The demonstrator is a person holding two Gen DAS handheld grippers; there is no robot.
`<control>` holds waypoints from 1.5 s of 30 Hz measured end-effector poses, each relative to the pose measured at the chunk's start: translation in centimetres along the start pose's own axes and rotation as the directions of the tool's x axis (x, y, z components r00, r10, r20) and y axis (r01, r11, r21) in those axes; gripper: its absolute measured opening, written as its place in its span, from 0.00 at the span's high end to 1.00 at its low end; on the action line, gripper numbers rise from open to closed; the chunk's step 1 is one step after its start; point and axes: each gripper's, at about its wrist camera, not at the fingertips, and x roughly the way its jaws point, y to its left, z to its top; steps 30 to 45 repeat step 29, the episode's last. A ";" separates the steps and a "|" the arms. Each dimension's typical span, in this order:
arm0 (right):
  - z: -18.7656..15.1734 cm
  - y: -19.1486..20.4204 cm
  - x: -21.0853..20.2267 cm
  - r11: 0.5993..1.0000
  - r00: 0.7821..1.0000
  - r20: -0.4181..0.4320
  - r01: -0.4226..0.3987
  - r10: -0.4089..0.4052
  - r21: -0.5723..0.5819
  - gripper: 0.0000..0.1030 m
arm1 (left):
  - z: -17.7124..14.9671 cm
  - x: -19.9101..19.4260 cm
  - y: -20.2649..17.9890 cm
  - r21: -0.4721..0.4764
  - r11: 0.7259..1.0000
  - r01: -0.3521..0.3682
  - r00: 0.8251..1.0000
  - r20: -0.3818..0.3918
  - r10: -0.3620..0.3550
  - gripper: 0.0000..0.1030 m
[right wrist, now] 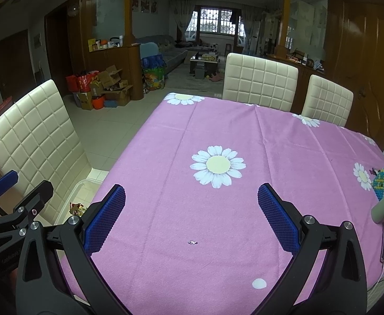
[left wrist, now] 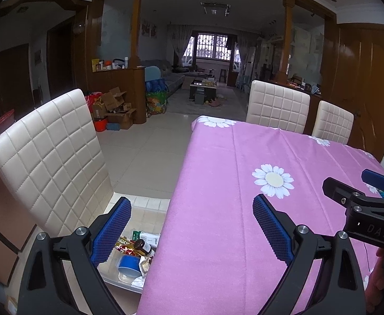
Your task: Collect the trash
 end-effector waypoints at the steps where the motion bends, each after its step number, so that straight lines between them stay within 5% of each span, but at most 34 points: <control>1: 0.0 0.0 0.0 1.000 1.000 0.000 0.000 0.000 0.002 0.04 | 0.0 -0.1 0.0 0.000 1.000 -0.008 1.000 0.015 0.008 0.11; 17: 0.0 -0.3 0.2 1.000 1.000 -0.001 0.002 -0.002 0.004 0.04 | 0.0 0.3 0.6 -0.017 0.999 0.039 0.999 -0.002 -0.039 0.11; 45: -0.2 -0.7 0.4 1.000 1.000 -0.007 0.002 -0.002 0.009 0.04 | -0.1 0.4 0.4 0.001 1.000 0.007 1.000 0.003 -0.007 0.11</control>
